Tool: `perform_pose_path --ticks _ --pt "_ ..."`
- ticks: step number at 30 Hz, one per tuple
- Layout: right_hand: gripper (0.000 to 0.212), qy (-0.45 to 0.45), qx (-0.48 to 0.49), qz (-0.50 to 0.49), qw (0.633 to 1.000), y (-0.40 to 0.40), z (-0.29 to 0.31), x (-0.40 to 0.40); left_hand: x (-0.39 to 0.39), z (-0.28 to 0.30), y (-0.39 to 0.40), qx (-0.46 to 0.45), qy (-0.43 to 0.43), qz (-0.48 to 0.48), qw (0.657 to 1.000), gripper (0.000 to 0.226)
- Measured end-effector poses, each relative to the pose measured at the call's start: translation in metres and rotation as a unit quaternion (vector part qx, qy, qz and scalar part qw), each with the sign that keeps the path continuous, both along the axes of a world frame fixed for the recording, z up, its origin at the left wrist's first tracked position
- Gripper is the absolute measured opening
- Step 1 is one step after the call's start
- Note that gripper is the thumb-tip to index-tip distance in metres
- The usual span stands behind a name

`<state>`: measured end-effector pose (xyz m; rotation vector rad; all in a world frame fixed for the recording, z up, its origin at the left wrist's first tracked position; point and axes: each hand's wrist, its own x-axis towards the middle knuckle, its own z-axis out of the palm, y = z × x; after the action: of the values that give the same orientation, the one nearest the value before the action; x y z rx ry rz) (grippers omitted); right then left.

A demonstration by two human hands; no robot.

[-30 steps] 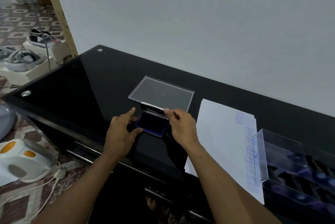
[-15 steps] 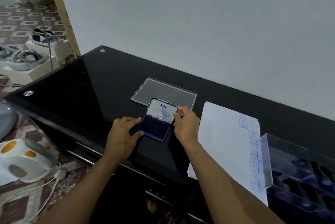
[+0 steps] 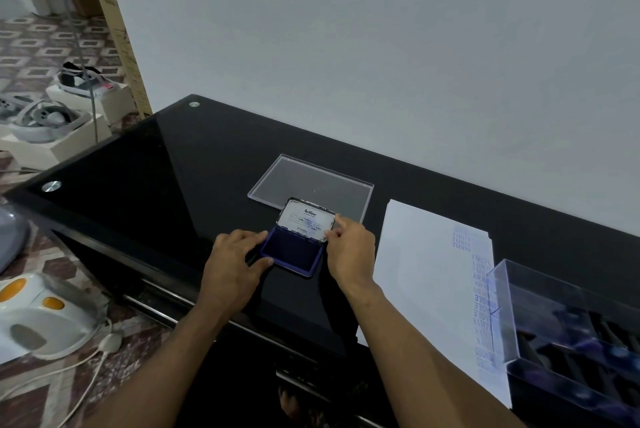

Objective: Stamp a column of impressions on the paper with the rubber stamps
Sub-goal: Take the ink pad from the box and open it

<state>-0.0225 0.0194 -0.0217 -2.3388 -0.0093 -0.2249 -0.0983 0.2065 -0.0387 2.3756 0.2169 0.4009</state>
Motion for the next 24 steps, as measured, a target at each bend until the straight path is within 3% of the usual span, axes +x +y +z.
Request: perform_pose_path --ticks 7,15,24 --pt "0.011 -0.04 -0.101 0.016 0.994 0.001 0.005 -0.024 -0.002 0.001 0.0 0.008 0.015 -0.01 1.0 0.054" --pt "0.023 0.009 -0.142 0.123 0.982 -0.015 0.012 -0.046 -0.013 0.012 -0.016 0.094 0.051 0.02 0.994 0.055" --pt "0.029 0.01 -0.132 0.03 0.991 -0.091 0.059 -0.072 -0.009 0.051 -0.089 0.126 0.032 -0.045 0.991 0.046"
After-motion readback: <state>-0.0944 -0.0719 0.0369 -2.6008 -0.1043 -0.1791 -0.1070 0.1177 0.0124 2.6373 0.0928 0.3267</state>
